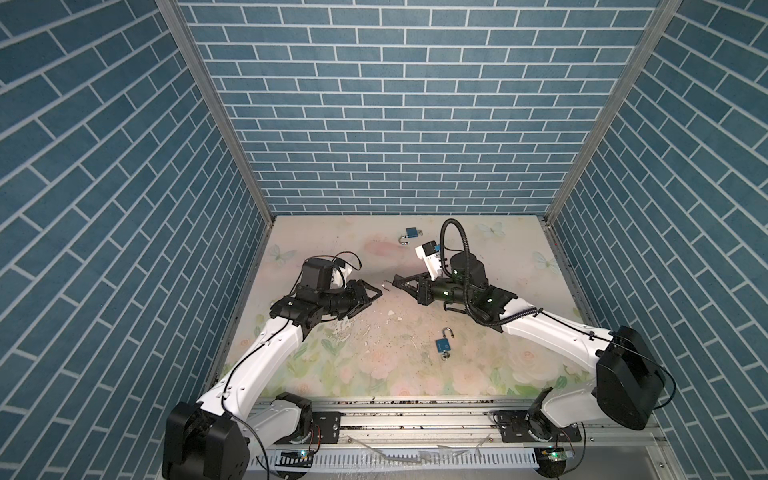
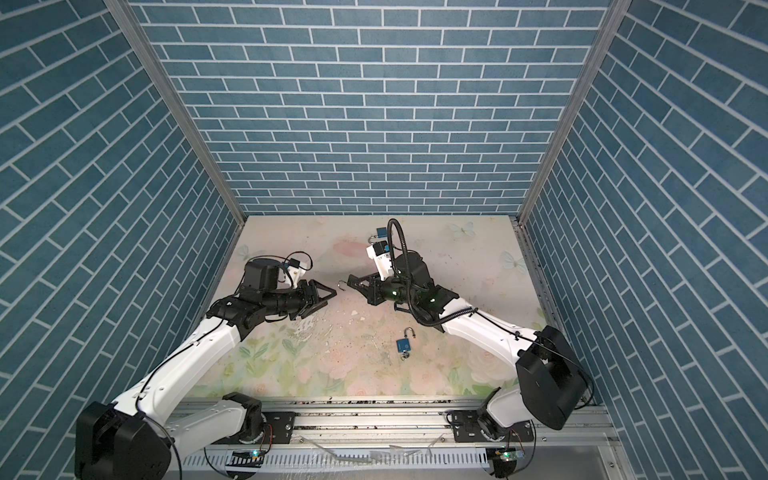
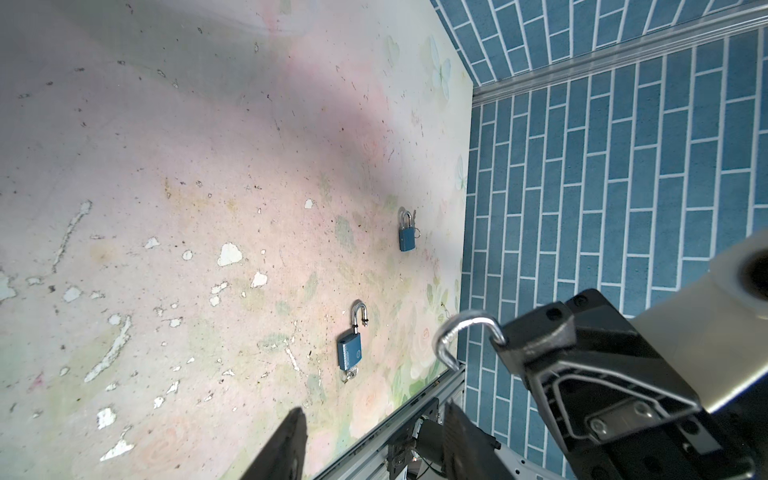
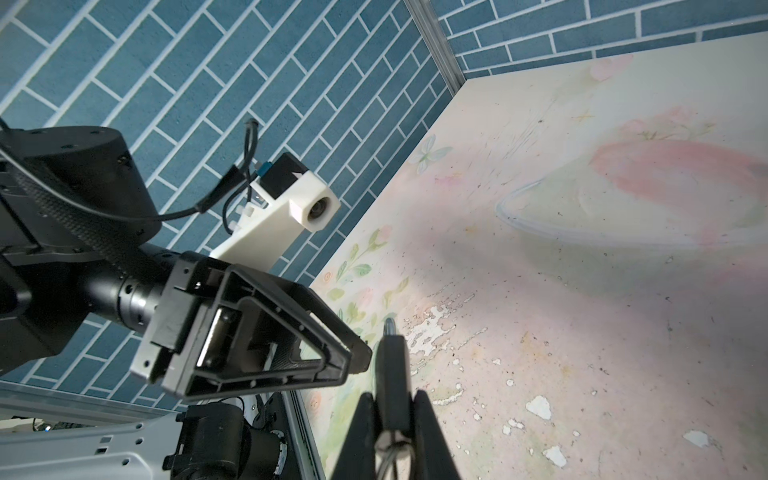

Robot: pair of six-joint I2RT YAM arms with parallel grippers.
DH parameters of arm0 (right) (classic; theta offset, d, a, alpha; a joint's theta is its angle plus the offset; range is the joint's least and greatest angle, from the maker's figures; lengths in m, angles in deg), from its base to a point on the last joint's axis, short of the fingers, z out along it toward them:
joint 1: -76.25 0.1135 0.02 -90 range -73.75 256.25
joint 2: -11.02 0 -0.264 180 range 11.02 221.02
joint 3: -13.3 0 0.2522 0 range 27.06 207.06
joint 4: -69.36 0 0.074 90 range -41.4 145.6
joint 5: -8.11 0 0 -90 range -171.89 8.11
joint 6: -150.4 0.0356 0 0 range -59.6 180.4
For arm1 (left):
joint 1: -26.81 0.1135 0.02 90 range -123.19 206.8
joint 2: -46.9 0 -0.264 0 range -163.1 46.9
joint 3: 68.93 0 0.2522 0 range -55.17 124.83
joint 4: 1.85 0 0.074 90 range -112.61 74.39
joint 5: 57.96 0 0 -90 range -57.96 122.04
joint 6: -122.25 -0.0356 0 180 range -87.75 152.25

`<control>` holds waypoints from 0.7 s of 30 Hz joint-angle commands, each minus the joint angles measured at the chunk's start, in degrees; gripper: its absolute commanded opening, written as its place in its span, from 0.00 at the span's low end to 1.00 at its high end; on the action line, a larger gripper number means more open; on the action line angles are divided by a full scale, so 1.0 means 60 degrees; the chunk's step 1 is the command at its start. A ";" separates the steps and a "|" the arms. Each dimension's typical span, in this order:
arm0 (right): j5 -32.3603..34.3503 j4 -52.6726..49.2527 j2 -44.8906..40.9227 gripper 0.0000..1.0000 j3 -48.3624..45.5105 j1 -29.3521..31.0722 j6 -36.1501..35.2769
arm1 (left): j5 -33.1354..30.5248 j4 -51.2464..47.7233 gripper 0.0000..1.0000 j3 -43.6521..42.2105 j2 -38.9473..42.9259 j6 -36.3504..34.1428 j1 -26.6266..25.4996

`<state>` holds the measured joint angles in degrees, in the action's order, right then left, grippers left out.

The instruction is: Lock with the key

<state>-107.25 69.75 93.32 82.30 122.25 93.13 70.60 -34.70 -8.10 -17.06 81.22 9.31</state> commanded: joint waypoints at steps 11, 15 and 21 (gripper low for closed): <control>-0.0427 0.0559 -0.0228 0.00 0.0020 -0.0029 0.0096 | -0.0342 0.0882 0.53 0.0256 -0.0072 0.0328 -0.0002; -0.0488 0.0786 -0.0182 0.00 -0.0008 -0.0027 0.0224 | -0.0290 0.0913 0.52 0.0230 -0.0200 0.0333 -0.0016; -0.0653 0.0962 -0.0136 0.00 -0.0007 -0.0034 0.0389 | -0.0325 0.0977 0.50 0.0285 -0.0354 0.0239 -0.0040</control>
<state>-109.29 72.02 93.30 82.28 122.20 94.09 69.29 -29.82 -7.73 -18.72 83.01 9.26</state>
